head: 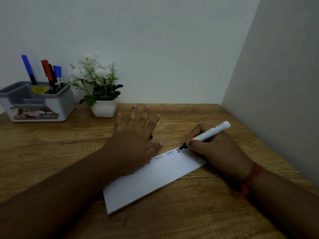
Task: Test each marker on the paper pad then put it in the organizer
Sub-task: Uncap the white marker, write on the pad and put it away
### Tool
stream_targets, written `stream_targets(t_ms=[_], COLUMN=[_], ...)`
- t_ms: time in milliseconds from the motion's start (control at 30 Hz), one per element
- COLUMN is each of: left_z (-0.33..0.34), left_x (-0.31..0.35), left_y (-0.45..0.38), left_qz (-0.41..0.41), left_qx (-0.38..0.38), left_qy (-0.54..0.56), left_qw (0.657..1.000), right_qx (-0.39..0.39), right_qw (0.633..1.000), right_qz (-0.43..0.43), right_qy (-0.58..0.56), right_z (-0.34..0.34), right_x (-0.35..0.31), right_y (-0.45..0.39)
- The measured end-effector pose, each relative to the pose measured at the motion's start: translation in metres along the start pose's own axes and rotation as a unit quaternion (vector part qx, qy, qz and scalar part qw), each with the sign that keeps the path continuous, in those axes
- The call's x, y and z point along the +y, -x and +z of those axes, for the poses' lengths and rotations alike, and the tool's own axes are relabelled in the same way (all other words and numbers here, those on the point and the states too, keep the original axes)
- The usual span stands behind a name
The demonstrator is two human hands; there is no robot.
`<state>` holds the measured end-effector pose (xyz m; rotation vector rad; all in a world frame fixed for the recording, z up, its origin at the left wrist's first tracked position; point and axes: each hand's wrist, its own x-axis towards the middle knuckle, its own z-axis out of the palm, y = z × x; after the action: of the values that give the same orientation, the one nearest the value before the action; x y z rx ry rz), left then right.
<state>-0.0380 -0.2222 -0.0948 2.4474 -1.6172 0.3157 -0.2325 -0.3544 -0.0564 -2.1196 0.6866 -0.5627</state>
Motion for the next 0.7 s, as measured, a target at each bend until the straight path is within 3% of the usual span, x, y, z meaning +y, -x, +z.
stream_targets(t_ms=[700], left_z=[-0.0025], left_x=[0.0014], left_y=[0.0008], left_qz=[0.008], left_qx=[-0.008], left_qy=[-0.006], left_qw=[1.0], right_qx=[0.024], right_qw=[1.0], right_qz=[-0.004], right_qy=[-0.008], right_z=[0.0001], right_x=[0.0015], right_y=[-0.0011])
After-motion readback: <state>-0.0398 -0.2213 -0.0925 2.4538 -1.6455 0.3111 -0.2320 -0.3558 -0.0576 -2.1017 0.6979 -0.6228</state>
